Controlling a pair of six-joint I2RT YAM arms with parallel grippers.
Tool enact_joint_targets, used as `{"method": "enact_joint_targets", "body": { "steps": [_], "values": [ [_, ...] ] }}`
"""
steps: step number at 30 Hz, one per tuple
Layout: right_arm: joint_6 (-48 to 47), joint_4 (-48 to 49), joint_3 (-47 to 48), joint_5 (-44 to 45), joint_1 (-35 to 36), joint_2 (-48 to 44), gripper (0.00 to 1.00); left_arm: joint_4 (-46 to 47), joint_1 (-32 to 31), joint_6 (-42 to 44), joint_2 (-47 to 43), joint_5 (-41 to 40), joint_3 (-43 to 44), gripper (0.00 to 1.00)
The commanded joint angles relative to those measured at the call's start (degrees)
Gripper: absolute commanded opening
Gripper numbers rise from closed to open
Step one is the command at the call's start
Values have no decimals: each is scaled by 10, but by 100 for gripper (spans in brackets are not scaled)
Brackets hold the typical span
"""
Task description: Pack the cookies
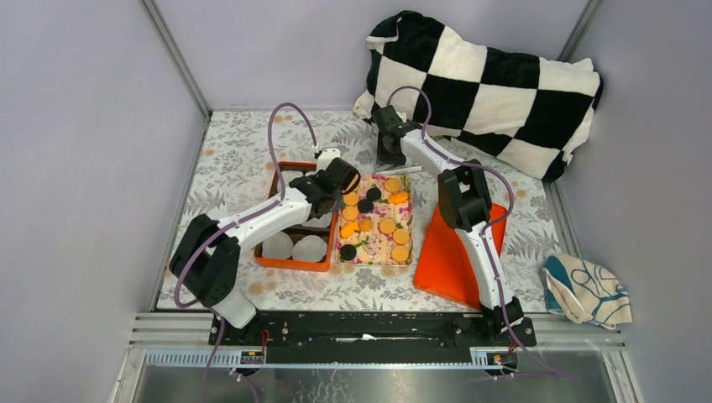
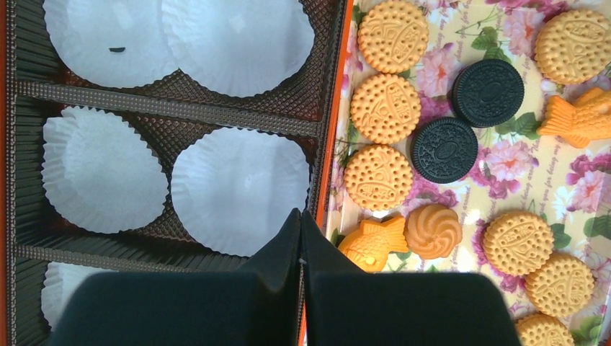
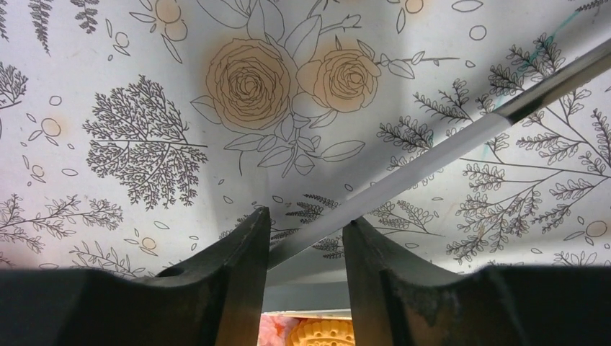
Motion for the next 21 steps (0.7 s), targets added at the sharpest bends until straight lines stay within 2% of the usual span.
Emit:
{"method": "enact_joint_targets", "body": {
  "steps": [1,3,6,9,15,21],
  "values": [
    [-5,-68,15,-45,4,49,43,32,7,13,18,11,-4,0],
    [-2,-73,34,-52,3,61,39,34,9,16,21,11,-4,0],
    [1,-77,49,-58,4,68,20,34,12,18,23,12,-2,0],
    [0,-75,46,-47,4,56,9,34,15,22,21,13,-2,0],
    [1,-58,26,-46,3,16,0,33,24,28,18,18,0,0],
    [9,-47,22,-68,3,-29,0,24,31,30,9,11,5,0]
  ]
}}
